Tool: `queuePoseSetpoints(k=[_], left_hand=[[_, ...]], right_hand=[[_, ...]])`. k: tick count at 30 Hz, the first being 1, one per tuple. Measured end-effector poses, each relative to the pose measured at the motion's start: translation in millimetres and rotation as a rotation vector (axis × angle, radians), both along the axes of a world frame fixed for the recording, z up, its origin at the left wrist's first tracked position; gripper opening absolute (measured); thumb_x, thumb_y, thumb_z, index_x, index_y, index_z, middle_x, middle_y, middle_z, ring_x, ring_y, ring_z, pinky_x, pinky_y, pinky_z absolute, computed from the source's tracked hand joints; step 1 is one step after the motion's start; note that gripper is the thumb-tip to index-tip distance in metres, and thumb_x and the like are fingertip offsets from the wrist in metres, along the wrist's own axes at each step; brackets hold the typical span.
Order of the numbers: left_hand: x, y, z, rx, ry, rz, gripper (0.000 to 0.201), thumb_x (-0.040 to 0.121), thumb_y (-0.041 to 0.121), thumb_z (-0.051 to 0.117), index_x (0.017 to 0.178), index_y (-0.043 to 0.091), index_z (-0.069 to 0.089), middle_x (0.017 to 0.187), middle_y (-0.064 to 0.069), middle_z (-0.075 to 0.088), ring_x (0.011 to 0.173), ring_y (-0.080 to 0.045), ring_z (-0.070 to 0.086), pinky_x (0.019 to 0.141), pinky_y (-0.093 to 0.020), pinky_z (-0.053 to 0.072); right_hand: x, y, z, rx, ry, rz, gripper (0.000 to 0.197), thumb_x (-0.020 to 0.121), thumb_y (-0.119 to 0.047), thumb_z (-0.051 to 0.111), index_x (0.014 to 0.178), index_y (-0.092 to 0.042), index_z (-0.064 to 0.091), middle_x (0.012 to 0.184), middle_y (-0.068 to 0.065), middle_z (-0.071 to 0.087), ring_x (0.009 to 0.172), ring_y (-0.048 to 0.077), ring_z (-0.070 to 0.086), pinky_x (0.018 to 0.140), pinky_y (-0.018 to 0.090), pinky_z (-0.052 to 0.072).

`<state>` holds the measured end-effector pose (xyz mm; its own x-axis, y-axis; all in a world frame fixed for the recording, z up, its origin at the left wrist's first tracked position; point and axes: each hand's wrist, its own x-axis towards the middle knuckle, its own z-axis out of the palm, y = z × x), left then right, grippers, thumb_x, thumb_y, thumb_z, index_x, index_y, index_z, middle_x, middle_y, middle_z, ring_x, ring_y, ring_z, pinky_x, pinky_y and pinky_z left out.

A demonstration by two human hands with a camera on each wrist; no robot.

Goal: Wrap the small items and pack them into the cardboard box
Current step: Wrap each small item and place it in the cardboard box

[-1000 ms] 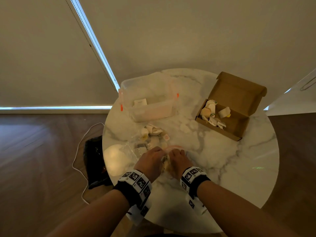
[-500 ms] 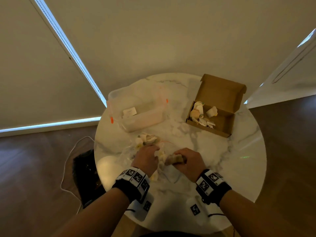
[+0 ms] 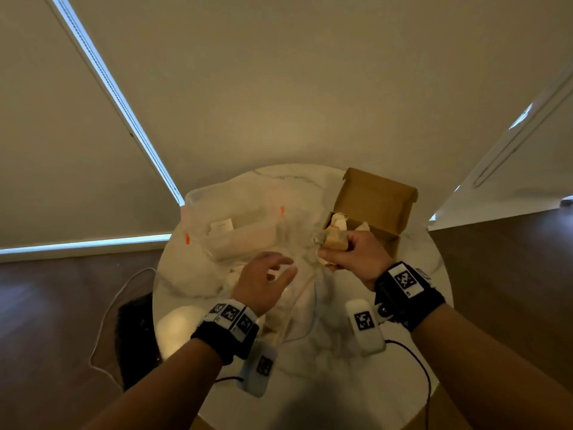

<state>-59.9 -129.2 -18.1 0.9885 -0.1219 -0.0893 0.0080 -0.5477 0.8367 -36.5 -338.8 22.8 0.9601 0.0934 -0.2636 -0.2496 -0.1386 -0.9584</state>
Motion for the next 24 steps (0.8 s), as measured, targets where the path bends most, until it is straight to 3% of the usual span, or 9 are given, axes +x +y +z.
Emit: queuePoseSetpoints(k=[4, 7, 9, 12, 15, 18, 21, 24], left_hand=[[3, -30, 34, -0.601, 0.295, 0.155, 0.064, 0.071, 0.062, 0.065, 0.116, 0.017, 0.065, 0.116, -0.002, 0.068, 0.109, -0.018, 0.063, 0.094, -0.039, 0.052], [0, -47, 48, -0.792, 0.473, 0.106, 0.063, 0.071, 0.058, 0.072, 0.117, 0.016, 0.063, 0.113, -0.007, 0.069, 0.102, -0.025, 0.066, 0.094, -0.045, 0.052], [-1, -52, 53, -0.852, 0.500, 0.091, 0.057, 0.074, 0.046, 0.075, 0.116, 0.011, 0.062, 0.110, -0.012, 0.069, 0.095, -0.027, 0.067, 0.094, -0.050, 0.053], [3, -52, 56, -0.882, 0.491, 0.087, 0.040, 0.081, 0.030, 0.070, 0.113, 0.007, 0.063, 0.106, -0.010, 0.072, 0.096, -0.022, 0.069, 0.090, -0.046, 0.055], [10, -50, 57, -0.914, 0.483, 0.099, 0.021, 0.094, 0.020, 0.059, 0.108, 0.006, 0.065, 0.103, -0.010, 0.073, 0.095, -0.020, 0.069, 0.087, -0.040, 0.057], [18, -46, 56, -0.933, 0.473, 0.128, 0.019, 0.097, 0.016, 0.054, 0.109, 0.006, 0.065, 0.100, -0.010, 0.073, 0.090, -0.017, 0.070, 0.076, -0.032, 0.058], [27, -43, 56, -0.979, 0.475, 0.149, 0.026, 0.098, 0.014, 0.053, 0.118, 0.001, 0.061, 0.107, -0.016, 0.069, 0.093, -0.021, 0.068, 0.074, -0.033, 0.057], [34, -39, 58, -1.029, 0.507, 0.159, 0.021, 0.098, 0.012, 0.051, 0.114, 0.003, 0.062, 0.102, -0.014, 0.070, 0.089, -0.021, 0.069, 0.076, -0.035, 0.058]], right_hand=[[0, -3, 16, -0.004, -0.044, 0.164, 0.013, 0.078, -0.005, 0.076, 0.083, -0.016, 0.071, 0.075, 0.003, 0.071, 0.068, 0.015, 0.068, 0.061, 0.022, 0.054], [-2, 0, 25, -0.122, -0.107, 0.313, 0.008, 0.079, -0.009, 0.076, 0.083, -0.014, 0.072, 0.071, -0.001, 0.071, 0.065, 0.009, 0.066, 0.060, 0.020, 0.052], [-2, 2, 29, -0.224, -0.157, 0.343, 0.007, 0.077, -0.013, 0.078, 0.081, -0.014, 0.071, 0.068, -0.005, 0.070, 0.062, 0.006, 0.064, 0.059, 0.024, 0.052], [0, 9, 32, -0.369, -0.188, 0.287, 0.031, 0.069, -0.022, 0.081, 0.092, -0.012, 0.063, 0.080, 0.002, 0.070, 0.074, 0.018, 0.067, 0.070, 0.040, 0.057], [1, 17, 33, -0.489, -0.197, 0.182, 0.048, 0.061, -0.031, 0.085, 0.098, -0.018, 0.058, 0.086, -0.001, 0.070, 0.078, 0.015, 0.066, 0.072, 0.036, 0.057], [2, 23, 37, -0.552, -0.276, 0.137, 0.043, 0.060, -0.038, 0.085, 0.094, -0.020, 0.066, 0.085, -0.002, 0.068, 0.078, 0.014, 0.063, 0.072, 0.036, 0.055], [2, 26, 45, -0.627, -0.363, 0.150, 0.037, 0.062, -0.040, 0.085, 0.094, -0.025, 0.073, 0.090, 0.000, 0.064, 0.085, 0.013, 0.056, 0.076, 0.032, 0.046], [2, 21, 46, -0.544, -0.356, 0.110, 0.042, 0.066, -0.044, 0.082, 0.104, -0.030, 0.070, 0.098, -0.005, 0.064, 0.092, 0.009, 0.059, 0.083, 0.030, 0.049]])
